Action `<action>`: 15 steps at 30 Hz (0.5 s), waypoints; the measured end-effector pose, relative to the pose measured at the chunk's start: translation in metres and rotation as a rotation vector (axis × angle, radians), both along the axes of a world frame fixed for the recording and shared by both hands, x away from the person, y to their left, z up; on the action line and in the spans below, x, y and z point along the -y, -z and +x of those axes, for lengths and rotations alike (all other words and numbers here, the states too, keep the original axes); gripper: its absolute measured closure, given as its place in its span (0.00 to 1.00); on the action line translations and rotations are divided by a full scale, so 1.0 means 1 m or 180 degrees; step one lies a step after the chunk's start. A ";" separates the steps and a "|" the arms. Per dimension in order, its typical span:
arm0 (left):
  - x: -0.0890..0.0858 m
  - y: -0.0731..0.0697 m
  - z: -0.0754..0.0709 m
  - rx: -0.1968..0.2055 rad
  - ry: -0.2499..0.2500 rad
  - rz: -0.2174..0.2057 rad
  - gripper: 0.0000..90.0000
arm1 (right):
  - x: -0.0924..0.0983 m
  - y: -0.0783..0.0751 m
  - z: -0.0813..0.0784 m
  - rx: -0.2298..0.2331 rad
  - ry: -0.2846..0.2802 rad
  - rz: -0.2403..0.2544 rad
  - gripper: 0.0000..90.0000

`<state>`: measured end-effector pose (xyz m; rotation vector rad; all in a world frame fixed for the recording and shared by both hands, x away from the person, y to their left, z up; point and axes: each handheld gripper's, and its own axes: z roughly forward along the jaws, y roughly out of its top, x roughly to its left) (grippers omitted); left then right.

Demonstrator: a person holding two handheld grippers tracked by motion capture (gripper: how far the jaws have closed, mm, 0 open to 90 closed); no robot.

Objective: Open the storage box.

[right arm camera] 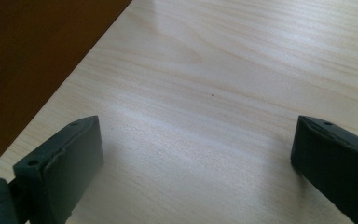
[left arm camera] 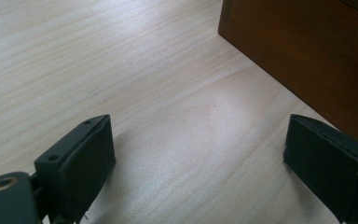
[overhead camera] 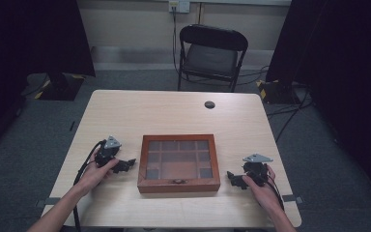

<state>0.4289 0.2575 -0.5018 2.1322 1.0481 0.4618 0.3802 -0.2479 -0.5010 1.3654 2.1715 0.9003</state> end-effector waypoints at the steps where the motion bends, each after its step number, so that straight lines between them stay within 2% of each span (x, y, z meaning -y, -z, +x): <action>1: 0.000 0.000 0.000 0.0000 0.0003 0.0002 0.09 | 0.000 0.000 0.000 0.0000 0.0000 0.0000 0.02; 6: 0.000 0.000 0.000 -0.0002 0.0004 0.0004 0.09 | 0.000 -0.001 0.001 -0.0023 -0.0032 -0.0019 0.04; 9: 0.000 0.000 0.001 0.0004 0.0007 0.0006 0.08 | -0.001 -0.005 0.000 -0.0019 -0.0033 -0.0010 0.21; 15: 0.000 0.000 0.000 -0.0002 0.0011 0.0002 0.08 | -0.003 -0.011 0.000 -0.0053 -0.0136 -0.0034 0.25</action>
